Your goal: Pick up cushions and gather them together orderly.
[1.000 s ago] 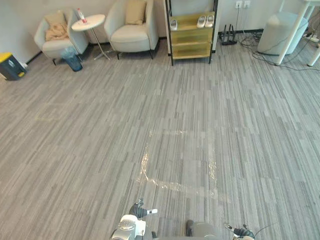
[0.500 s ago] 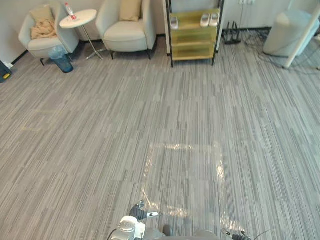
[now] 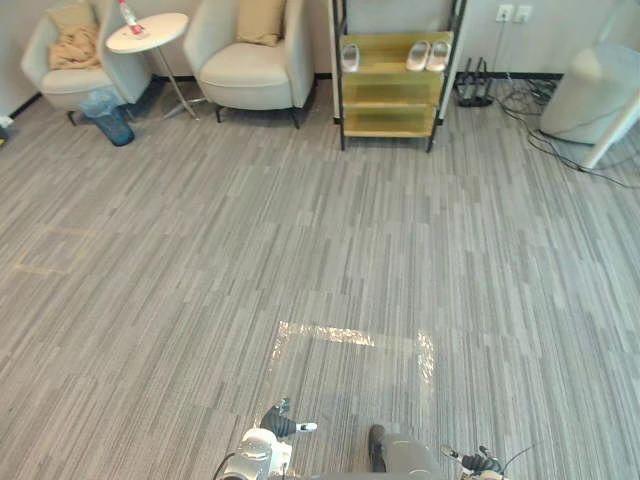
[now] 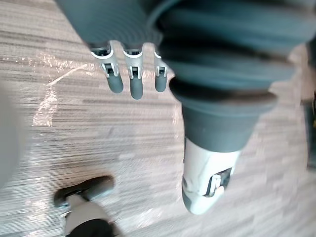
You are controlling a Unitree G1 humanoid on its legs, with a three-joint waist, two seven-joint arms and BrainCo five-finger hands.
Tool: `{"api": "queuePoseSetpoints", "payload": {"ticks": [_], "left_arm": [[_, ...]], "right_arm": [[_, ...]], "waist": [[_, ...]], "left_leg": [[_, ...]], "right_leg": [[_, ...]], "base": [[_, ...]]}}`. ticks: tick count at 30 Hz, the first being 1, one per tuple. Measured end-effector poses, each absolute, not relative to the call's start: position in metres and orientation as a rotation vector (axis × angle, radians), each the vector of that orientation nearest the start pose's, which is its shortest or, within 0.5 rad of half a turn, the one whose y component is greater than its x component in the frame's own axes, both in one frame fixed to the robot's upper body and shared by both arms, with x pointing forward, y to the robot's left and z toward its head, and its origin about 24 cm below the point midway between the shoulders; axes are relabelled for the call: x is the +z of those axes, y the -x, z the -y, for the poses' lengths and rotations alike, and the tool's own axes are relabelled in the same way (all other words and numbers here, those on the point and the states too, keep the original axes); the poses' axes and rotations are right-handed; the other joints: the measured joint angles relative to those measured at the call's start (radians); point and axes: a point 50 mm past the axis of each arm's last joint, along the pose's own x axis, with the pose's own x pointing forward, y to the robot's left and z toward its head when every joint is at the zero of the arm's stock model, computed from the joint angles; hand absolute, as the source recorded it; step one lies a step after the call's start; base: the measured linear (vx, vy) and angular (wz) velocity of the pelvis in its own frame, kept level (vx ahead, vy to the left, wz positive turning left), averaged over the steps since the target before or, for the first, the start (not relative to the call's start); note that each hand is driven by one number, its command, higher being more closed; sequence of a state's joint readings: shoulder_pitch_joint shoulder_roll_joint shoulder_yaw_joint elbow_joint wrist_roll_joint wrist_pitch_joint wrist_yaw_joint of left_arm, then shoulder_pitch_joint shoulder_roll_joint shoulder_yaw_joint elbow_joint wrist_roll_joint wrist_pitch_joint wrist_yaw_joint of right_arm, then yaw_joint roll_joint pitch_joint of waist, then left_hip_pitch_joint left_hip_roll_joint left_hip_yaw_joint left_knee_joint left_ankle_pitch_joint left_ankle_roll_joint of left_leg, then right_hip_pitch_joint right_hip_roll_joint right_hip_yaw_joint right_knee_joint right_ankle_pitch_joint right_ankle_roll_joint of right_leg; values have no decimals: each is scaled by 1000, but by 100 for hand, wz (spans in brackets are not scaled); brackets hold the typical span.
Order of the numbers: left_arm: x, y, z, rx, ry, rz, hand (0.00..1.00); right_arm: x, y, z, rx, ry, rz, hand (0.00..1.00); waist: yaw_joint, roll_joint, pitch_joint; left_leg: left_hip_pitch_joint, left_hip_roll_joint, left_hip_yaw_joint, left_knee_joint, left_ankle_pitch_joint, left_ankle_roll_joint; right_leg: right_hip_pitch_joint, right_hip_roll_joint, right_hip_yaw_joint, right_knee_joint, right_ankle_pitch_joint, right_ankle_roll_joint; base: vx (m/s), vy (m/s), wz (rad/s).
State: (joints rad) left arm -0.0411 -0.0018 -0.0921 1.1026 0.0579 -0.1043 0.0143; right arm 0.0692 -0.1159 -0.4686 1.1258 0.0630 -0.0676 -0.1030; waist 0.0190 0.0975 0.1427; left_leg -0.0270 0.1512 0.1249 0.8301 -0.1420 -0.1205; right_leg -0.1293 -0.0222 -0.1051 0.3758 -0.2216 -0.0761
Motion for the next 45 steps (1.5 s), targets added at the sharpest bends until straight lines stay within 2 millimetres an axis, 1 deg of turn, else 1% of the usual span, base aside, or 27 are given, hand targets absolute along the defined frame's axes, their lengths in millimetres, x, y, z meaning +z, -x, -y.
{"api": "queuePoseSetpoints", "payload": {"ticks": [2, 4, 5, 6, 7, 8, 9, 12, 14, 16, 17, 18, 21, 23, 24, 25, 26, 27, 29, 31, 33, 36, 39, 41, 43, 44, 45], "left_arm": [[-152, -140, -135, -117, -108, -955, 0], [-151, -142, -131, -132, -109, -942, 0], [-150, -142, -129, -134, -106, -940, 0], [-150, -143, -128, -140, -107, -934, 0], [-149, -143, -128, -143, -109, -930, 0], [-149, -144, -128, -144, -110, -928, 0], [-149, -144, -129, -152, -123, -928, 0], [-150, -144, -127, -180, -143, -937, 0], [-150, -143, -129, -192, -158, -937, 0], [-151, -142, -133, -191, -165, -943, 0], [-152, -138, -137, -189, -171, -954, 0], [-153, -136, -138, -187, -173, -959, 0], [-154, -134, -145, -176, -187, -967, 0], [-154, -133, -147, -177, -195, -970, 0], [-155, -129, -150, -172, -201, -979, 0], [-155, -128, -153, -167, -205, -984, 0], [-158, -124, -143, -173, -174, -1002, 0], [-158, -122, -140, -175, -159, -998, 0], [-157, -122, -139, -158, -141, -993, 0], [-158, -121, -137, -156, -129, -998, 0], [-158, -120, -143, -144, -138, -1004, 0], [-157, -124, -145, -144, -145, -997, 0], [-156, -129, -150, -142, -164, -987, 0], [-152, -137, -156, -136, -182, -963, 0], [-152, -139, -159, -131, -191, -959, 0], [-151, -140, -161, -128, -195, -959, 0], [-152, -139, -158, -135, -190, -963, 0]], "right_arm": [[-156, -72, 253, -657, -154, -1069, 0], [-156, -71, 255, -680, -166, -1063, 0], [-155, -72, 256, -682, -166, -1059, 0], [-155, -73, 256, -682, -166, -1056, 0], [-155, -73, 256, -682, -163, -1059, 0], [-155, -73, 257, -680, -156, -1058, 0], [-156, -72, 252, -670, -157, -1070, 0], [-159, -65, 249, -670, -162, -1093, 0], [-158, -66, 250, -664, -151, -1094, 0], [-158, -67, 249, -644, -130, -1096, 0], [-159, -68, 247, -637, -137, -1096, 0], [-159, -68, 245, -634, -146, -1098, 0], [-157, -69, 251, -635, -130, -1088, 0], [-157, -69, 253, -637, -125, -1083, 0], [-158, -67, 249, -635, -132, -1092, 0], [-159, -66, 248, -633, -136, -1096, 0], [-159, -57, 251, -644, -126, -1117, 0], [-159, -54, 254, -648, -118, -1123, 0], [-158, -58, 256, -645, -111, -1112, 0], [-158, -56, 256, -645, -110, -1119, 0], [-161, -52, 248, -630, -123, -1138, 0], [-161, -51, 247, -630, -125, -1141, 0], [-163, -53, 239, -620, -146, -1141, 0], [-163, -55, 237, -619, -158, -1136, 0], [-163, -55, 238, -631, -165, -1132, 0], [-163, -55, 238, -640, -172, -1133, 0], [-162, -56, 241, -654, -173, -1125, 0]], "waist": [[1, 2, 2], [2, 0, 2], [3, 0, 1], [4, 2, 2], [8, 3, 2], [17, 1, -2], [23, -11, -5], [23, -36, -15], [36, -39, -19], [45, -36, -23], [45, -26, -29], [42, -15, -38], [41, 3, -48], [39, 11, -51], [40, -9, -59], [40, -16, -54], [36, 7, -70], [52, 0, -72], [45, 6, -74], [45, 20, -87], [41, -5, -97], [41, -16, -97], [41, -45, -73], [42, -60, -38], [43, -56, -20], [46, -53, -11], [40, -36, -11]], "left_leg": [[-50, 12, 65, 5, -61, 41], [-79, -40, 97, -218, -99, 43], [-77, -62, 98, -338, -96, 37], [-78, -90, 93, -519, -64, 26], [-78, -109, 72, -638, 11, 24], [-72, -114, 64, -663, 70, 13], [-64, -133, 70, -679, 85, 64], [-64, -178, 77, -634, 37, 125], [-31, -200, 82, -645, 8, 139], [18, -219, 86, -669, -3, 149], [67, -222, 79, -696, -10, 161], [104, -221, 59, -717, -16, 171], [152, -202, 17, -735, -17, 172], [170, -180, -4, -735, -18, 171], [178, -180, -1, -710, -30, 151], [180, -187, -2, -692, -43, 131], [169, -160, -6, -619, -69, 108], [145, -153, 3, -577, -86, 91], [150, -154, 1, -662, -93, 70], [146, -126, 0, -793, 5, 63], [148, -131, -5, -791, 6, 62], [145, -145, -7, -781, 6, 62], [101, -161, -2, -670, 5, 61], [8, -145, 7, -445, -7, 42], [-46, -118, 31, -297, -12, 35], [-73, -101, 38, -258, -43, 48], [-64, -95, 38, -322, -81, 60]], "right_leg": [[52, -14, -1, -14, -19, 3], [108, -41, 4, -53, -30, 24], [117, -47, 12, -58, -36, 33], [123, -51, 25, -66, -46, 46], [133, -50, 34, -74, -54, 60], [137, -49, 45, -80, -58, 69], [161, -54, 70, -102, -68, 92], [189, -102, 76, -126, -75, 119], [203, -120, 102, -105, -77, 134], [187, -134, 134, 0, -84, 169], [140, -133, 144, 150, -68, 208], [91, -134, 137, 257, -95, 219], [1, -127, 73, 289, -153, 183], [-39, -104, 55, 216, -150, 176], [-43, -101, 38, 31, -36, 149], [-50, -103, 40, 15, 14, 152], [-2, -89, 28, 10, 25, 143], [27, -97, 38, -21, 28, 139], [58, -97, 36, -56, 30, 135], [91, -64, 29, -100, 30, 136], [119, -70, 25, -147, 40, 150], [137, -83, 23, -175, 46, 160], [151, -105, 20, -167, 45, 159], [155, -107, 29, -143, 37, 144], [170, -104, 50, -135, 27, 136], [176, -103, 64, -138, 22, 135], [177, -97, 71, -136, 22, 135]], "base": [[167, -33, 5], [191, 26, 0], [212, 76, -18], [255, 107, -26], [282, 115, -33], [433, 156, -33], [399, 131, -19], [354, 114, 3], [436, 168, 1], [361, 132, -2], [312, 58, 12], [309, 31, 15], [270, -62, 31], [227, -132, 36], [183, -112, 28], [257, -118, 42], [323, -133, 17], [276, -105, 6], [170, -95, -10], [182, -64, -9], [155, -3, 2], [80, 56, 8], [8, 31, 12], [-90, -50, 0], [-41, -33, -25], [-15, 14, -32], [-22, 20, -29]]}}
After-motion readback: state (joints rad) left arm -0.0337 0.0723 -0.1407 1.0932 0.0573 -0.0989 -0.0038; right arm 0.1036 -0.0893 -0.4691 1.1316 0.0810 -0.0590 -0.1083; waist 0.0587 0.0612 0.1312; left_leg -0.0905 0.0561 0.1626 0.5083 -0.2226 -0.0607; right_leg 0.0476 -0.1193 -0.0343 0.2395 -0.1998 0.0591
